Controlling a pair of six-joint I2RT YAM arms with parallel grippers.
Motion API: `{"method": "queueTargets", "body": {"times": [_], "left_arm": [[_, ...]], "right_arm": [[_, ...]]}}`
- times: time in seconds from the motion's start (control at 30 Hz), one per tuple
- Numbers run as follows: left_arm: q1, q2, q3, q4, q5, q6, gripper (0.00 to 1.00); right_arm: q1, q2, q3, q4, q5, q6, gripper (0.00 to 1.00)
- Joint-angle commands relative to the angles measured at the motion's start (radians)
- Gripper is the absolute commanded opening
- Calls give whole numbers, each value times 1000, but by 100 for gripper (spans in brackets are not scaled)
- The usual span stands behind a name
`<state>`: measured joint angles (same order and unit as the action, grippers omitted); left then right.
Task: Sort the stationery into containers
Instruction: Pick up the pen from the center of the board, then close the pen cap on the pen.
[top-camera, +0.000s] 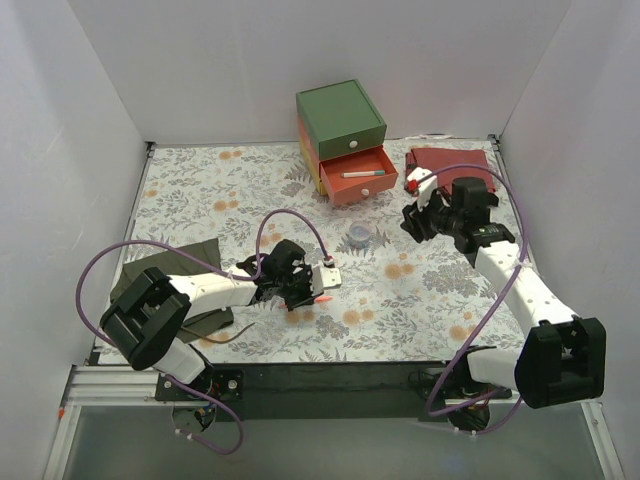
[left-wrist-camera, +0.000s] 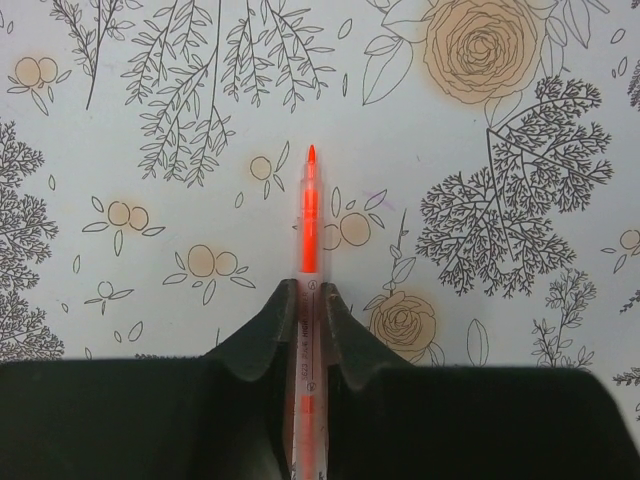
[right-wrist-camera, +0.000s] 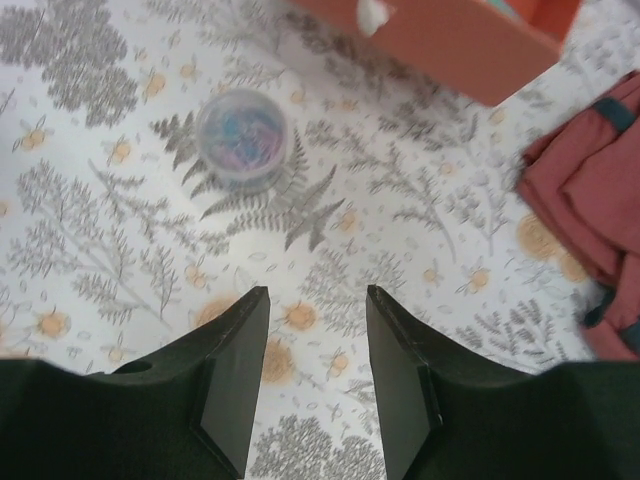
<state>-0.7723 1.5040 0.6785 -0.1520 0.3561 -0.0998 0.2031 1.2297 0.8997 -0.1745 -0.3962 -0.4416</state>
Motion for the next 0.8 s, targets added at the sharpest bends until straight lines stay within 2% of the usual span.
{"method": "queueTargets", "body": {"times": [0.0,0.27,0.47,0.77], "left_arm": [[-1,70,-73,-149,-72,25,0],[-1,48,-57,-147,-68,-34,0],[-1,58,-50,-146,-54,-58,0],[1,73,-30,-123,-57,-80,0]], "right_arm": [[-5,-42,-71,-190,-70,-111,52],[-2,-72,-209,-267,-121,-97,52],[4,22,-179,-330,-136,-160,51],[31,116,-157,-344,-112,-160,50]]}}
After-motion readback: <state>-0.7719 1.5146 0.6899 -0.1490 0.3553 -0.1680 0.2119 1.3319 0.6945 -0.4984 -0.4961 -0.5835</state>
